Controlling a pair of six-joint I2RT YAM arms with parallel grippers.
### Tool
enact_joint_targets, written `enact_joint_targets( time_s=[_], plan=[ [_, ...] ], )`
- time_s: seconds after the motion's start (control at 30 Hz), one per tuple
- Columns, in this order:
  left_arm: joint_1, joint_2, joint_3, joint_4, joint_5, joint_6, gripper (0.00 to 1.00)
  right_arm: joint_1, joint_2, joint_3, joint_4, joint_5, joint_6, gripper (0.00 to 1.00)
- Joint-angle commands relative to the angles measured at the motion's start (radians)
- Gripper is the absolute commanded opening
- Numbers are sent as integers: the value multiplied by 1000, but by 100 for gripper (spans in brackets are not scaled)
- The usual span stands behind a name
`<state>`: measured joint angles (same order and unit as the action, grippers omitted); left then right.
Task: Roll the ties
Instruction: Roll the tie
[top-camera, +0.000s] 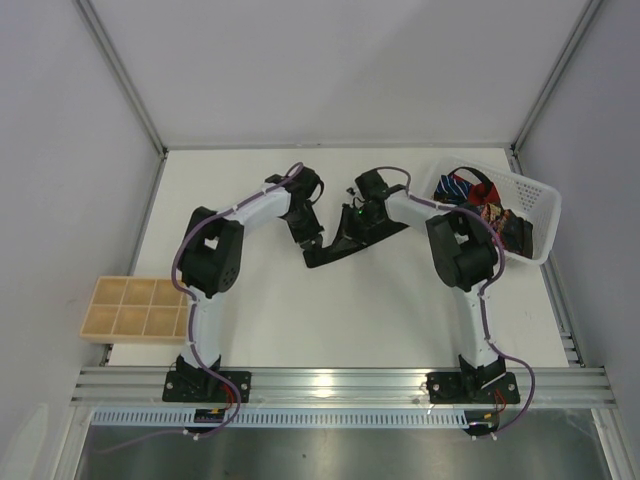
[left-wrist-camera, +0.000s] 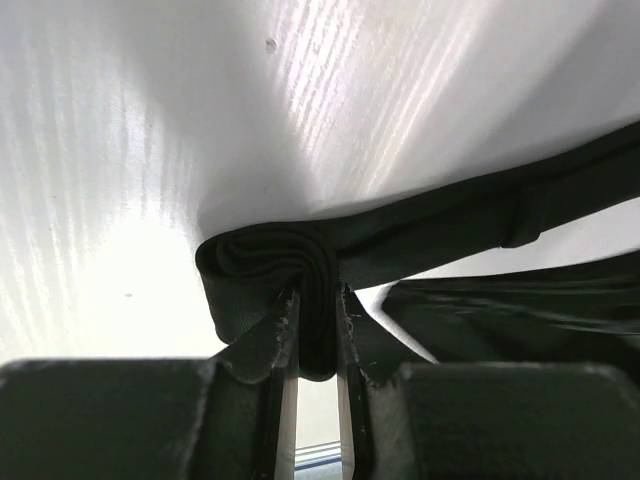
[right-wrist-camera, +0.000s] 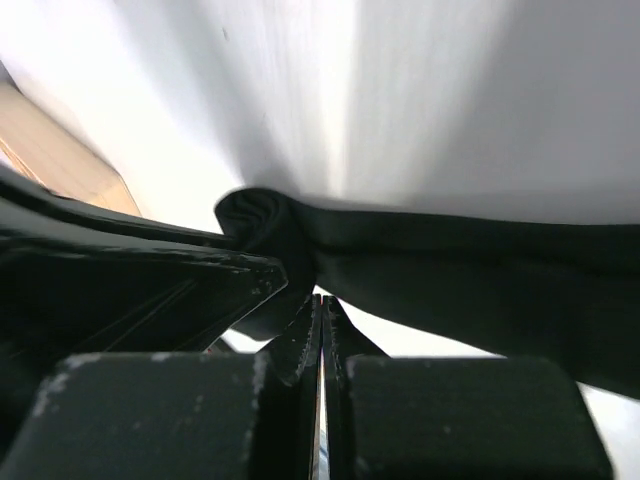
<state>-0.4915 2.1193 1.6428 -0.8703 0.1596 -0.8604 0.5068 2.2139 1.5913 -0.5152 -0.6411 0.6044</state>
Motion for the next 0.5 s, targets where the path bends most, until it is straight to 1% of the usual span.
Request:
enact_joint_targets(
  time_s=[0.0,0.13,0.33,0.4,0.47],
  plan=[
    [-16,18,32,-15,-25,-25,11,-50,-88,-5,-28,50,-60,0],
    [-19,19,34,-19,-43,-32,13,-80,-65,-30,-10,58,-71,0],
    [-21,21,31,5,-38,-45,17,-67,-20,-47,9,78,-74,0],
    [-21,24,28,25,-17,-42,17,-59,-3,-45,14,75,-74,0],
    [-22,22,20,45,-12,-43,29,-51,4,-45,17,83,-75,0]
  ],
)
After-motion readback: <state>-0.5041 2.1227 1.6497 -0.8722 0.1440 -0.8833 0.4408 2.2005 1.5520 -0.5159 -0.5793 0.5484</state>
